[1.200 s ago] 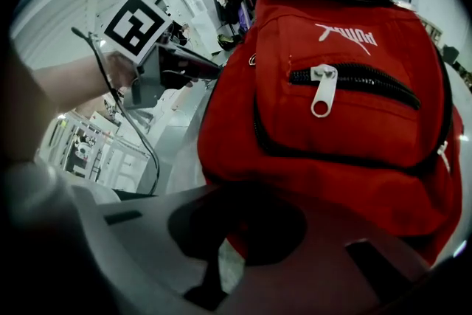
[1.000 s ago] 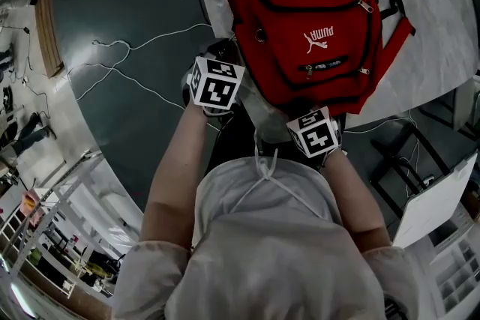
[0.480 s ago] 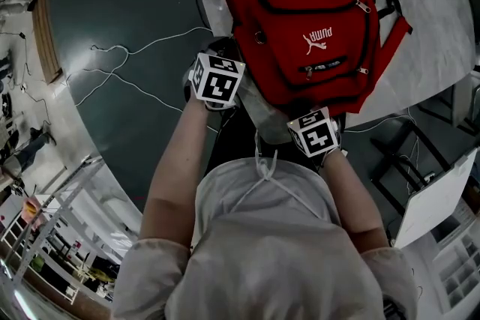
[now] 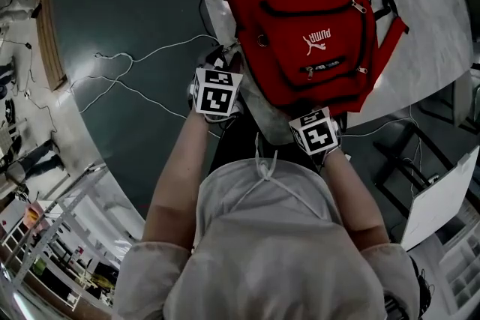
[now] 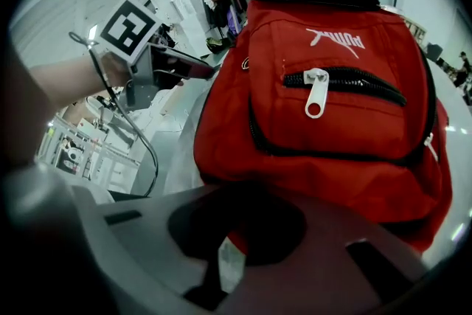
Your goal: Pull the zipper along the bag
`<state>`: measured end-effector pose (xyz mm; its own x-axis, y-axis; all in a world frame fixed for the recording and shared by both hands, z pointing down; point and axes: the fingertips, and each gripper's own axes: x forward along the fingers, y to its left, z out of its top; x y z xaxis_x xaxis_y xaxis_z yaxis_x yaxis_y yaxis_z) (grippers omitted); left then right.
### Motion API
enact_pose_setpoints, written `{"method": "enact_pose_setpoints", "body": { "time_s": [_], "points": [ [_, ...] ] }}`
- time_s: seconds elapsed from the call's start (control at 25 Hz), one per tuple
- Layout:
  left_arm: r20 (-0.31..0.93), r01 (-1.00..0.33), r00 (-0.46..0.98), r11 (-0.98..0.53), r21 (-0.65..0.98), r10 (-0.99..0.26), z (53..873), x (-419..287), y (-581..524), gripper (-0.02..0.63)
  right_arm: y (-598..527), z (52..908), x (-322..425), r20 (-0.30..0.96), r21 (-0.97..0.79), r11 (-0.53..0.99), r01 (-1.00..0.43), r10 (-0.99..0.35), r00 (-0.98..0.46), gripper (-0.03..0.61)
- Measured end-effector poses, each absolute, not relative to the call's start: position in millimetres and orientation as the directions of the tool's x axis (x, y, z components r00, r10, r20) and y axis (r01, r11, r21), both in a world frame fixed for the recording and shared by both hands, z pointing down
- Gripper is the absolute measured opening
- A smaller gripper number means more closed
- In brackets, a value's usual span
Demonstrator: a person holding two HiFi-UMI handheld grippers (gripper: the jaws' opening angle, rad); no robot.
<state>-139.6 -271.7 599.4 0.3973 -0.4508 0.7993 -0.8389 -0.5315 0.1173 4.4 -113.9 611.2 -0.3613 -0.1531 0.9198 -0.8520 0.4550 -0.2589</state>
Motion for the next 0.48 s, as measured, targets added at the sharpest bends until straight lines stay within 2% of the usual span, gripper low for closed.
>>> {"method": "enact_pose_setpoints", "body": {
  "time_s": [0.24,0.36,0.48],
  "points": [
    [0.757,-0.845,0.419,-0.521,0.123,-0.501,561,-143,-259,0.140,-122,588,6,0.922,-0.211,0.487,-0.848,-0.187,-0.338,0.028],
    [0.718,-0.844,0.438,-0.522,0.122,-0.541,535,-143,-252,0.079,-127,566,5,0.905,-0.210,0.479,-0.852,-0.234,-0.355,0.028],
    [0.668,-0.842,0.461,-0.525,0.122,-0.585,507,-141,-250,0.048,-144,536,2,0.860,-0.219,0.441,-0.870,-0.334,-0.386,0.028]
  ]
}}
